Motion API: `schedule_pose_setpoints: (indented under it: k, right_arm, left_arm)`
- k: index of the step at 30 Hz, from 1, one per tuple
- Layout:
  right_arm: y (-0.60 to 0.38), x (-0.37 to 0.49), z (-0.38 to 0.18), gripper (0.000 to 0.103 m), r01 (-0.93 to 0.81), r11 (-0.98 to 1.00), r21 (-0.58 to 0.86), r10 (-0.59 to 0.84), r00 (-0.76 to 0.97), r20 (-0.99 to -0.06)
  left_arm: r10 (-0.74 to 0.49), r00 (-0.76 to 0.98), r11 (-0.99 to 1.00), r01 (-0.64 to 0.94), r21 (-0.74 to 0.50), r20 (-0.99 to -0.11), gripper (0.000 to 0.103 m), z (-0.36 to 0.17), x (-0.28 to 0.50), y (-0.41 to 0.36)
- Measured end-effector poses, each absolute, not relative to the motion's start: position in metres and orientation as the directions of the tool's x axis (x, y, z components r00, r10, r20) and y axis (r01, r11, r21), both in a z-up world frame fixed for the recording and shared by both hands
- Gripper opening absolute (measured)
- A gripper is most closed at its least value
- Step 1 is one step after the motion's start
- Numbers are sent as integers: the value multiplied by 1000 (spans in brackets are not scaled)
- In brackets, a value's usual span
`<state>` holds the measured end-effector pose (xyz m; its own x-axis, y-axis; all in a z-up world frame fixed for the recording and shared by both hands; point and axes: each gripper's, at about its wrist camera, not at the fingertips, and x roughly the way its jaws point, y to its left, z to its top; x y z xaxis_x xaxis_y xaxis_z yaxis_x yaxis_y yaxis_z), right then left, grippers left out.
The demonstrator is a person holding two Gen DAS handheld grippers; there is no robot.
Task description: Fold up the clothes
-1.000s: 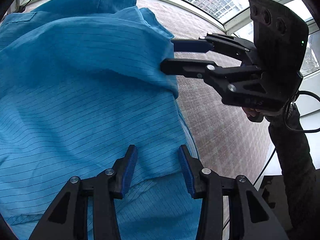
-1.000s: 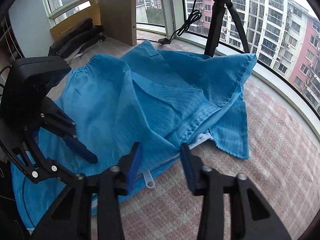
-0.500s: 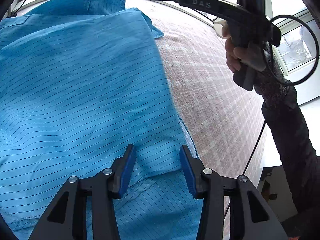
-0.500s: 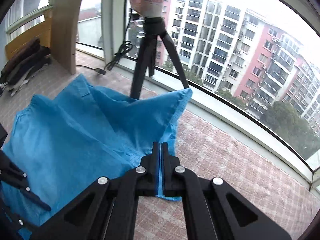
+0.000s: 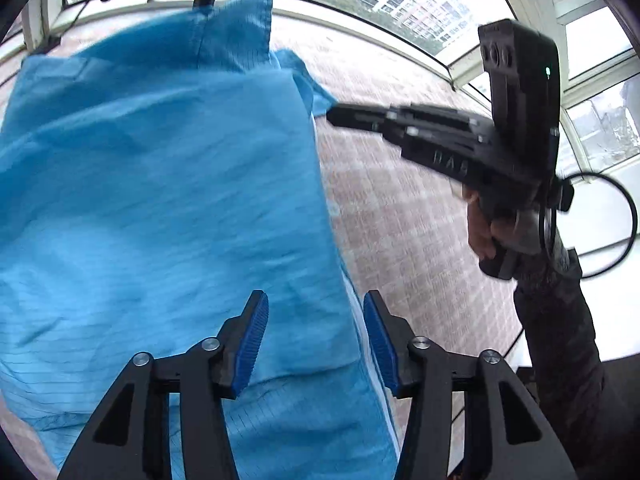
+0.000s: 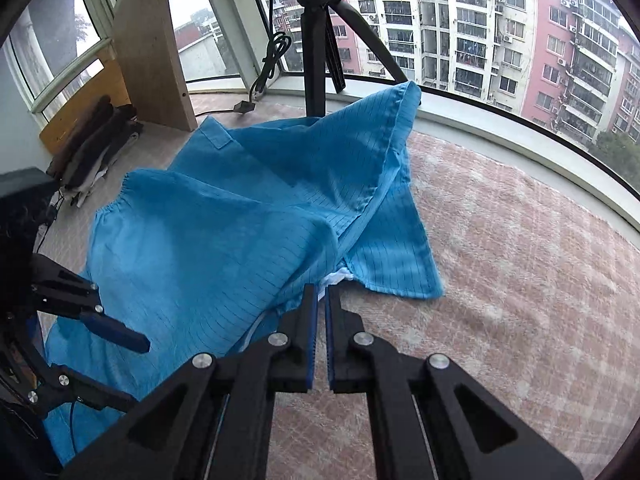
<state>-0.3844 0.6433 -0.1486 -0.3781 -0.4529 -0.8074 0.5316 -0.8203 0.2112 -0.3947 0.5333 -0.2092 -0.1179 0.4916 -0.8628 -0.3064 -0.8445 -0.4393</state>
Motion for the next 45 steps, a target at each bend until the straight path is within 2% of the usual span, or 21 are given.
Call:
schedule_pose_setpoints:
  k: [5, 8, 9, 10, 11, 12, 13, 15, 18, 22, 25, 29, 33, 35, 38, 40, 44, 45]
  right_arm:
    - [650, -381, -149, 4, 477, -844, 244, -451, -386, -805]
    - [656, -378, -144, 4, 463, -847, 261, -460, -394, -796]
    - [658, -378, -142, 4, 458, -848, 267, -464, -397, -792]
    - [660, -376, -140, 4, 457, -846, 274, -471, -398, -787]
    - [662, -375, -139, 4, 458, -843, 281, -478, -398, -783]
    - [663, -374, -137, 4, 461, -839, 289, -486, -396, -780]
    - [663, -374, -137, 5, 462, -837, 293, -489, -393, -779]
    - [663, -375, -138, 9, 458, -836, 302, -493, -384, -781]
    - [662, -377, -137, 11, 460, -820, 340, -524, -366, -769]
    - [655, -382, -136, 11, 465, -758, 457, -616, -283, -735]
    - [631, -381, -138, 11, 532, -711, 460, -635, -205, -745]
    - [595, -391, -152, 11, 575, -673, 466, -635, -125, -763]
    - [613, -423, -153, 11, 407, -693, 595, -712, -255, -654]
    - [640, -432, -152, 11, 311, -737, 600, -676, -344, -652]
    - [677, -426, -150, 11, 230, -793, 564, -604, -415, -681]
    - [695, -412, -145, 11, 216, -793, 570, -601, -433, -672]
    - [684, -370, -137, 14, 313, -747, 587, -665, -371, -648]
    - [674, -361, -137, 17, 344, -738, 581, -674, -335, -658]
  left_arm:
    - [295, -158, -916, -327, -232, -942, 56, -214, -428, 582]
    - [231, -144, -925, -339, -172, -962, 47, -224, -438, 584]
    - [234, -141, -930, -322, -179, -962, 39, -227, -440, 580]
    - [247, -135, -932, -303, -198, -960, 33, -228, -442, 574]
    - [266, -128, -933, -284, -221, -956, 32, -230, -445, 568]
    - [282, -124, -932, -271, -241, -951, 24, -231, -447, 562]
    - [296, -122, -930, -263, -257, -947, 15, -231, -449, 558]
    - [337, -116, -919, -256, -300, -934, 5, -229, -450, 550]
    - [394, -120, -899, -256, -355, -911, 2, -222, -448, 541]
    - [487, -161, -864, -227, -448, -858, 2, -201, -444, 513]
    - [554, -193, -829, -222, -514, -810, 2, -176, -433, 488]
    - [562, -217, -822, -254, -510, -798, 2, -156, -425, 483]
    - [596, -174, -795, -269, -544, -784, 4, -172, -426, 501]
    - [609, -82, -780, -242, -577, -789, 17, -199, -429, 513]
    - [599, 25, -779, -216, -589, -801, 20, -230, -425, 525]
    - [602, -8, -775, -248, -581, -799, 20, -222, -415, 520]
    - [572, -202, -810, -289, -510, -795, 29, -180, -389, 475]
    - [545, -253, -831, -285, -477, -799, 36, -172, -384, 458]
